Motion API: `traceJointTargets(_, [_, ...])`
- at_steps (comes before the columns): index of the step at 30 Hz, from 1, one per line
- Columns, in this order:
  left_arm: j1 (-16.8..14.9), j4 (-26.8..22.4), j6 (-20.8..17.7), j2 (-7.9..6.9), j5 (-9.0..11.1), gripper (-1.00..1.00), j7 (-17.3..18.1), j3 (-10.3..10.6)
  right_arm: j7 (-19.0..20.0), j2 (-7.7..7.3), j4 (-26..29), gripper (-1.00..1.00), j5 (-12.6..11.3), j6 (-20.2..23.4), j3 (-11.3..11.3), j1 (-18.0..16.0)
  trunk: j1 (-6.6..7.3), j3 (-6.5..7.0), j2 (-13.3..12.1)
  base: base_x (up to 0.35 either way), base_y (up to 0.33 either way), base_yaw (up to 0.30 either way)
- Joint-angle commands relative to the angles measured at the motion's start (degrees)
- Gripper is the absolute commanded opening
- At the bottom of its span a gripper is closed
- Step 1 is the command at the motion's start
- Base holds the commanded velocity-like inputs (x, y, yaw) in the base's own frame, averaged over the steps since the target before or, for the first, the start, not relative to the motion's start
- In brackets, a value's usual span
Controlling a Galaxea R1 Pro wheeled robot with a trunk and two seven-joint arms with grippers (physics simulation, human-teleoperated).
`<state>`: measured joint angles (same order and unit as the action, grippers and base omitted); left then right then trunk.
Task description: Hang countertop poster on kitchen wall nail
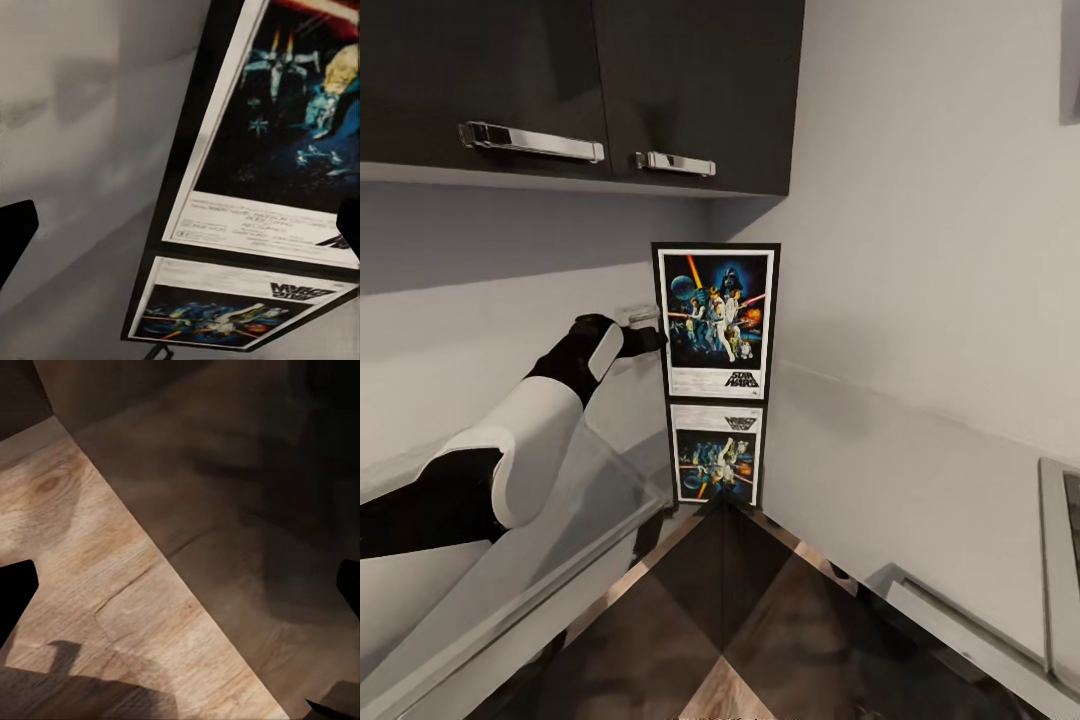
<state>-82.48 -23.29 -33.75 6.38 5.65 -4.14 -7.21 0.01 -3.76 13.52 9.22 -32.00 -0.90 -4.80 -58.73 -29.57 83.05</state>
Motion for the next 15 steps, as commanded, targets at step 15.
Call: traceJointTargets(15, [-5.3,0.0,-7.6,-2.47,0.7,1.0,9.0,-0.2,0.0,-0.1,0.1,1.0,0.1,-0.2,-0.7,0.0,0.0,-0.5,0.0,0.0,0.0,0.0])
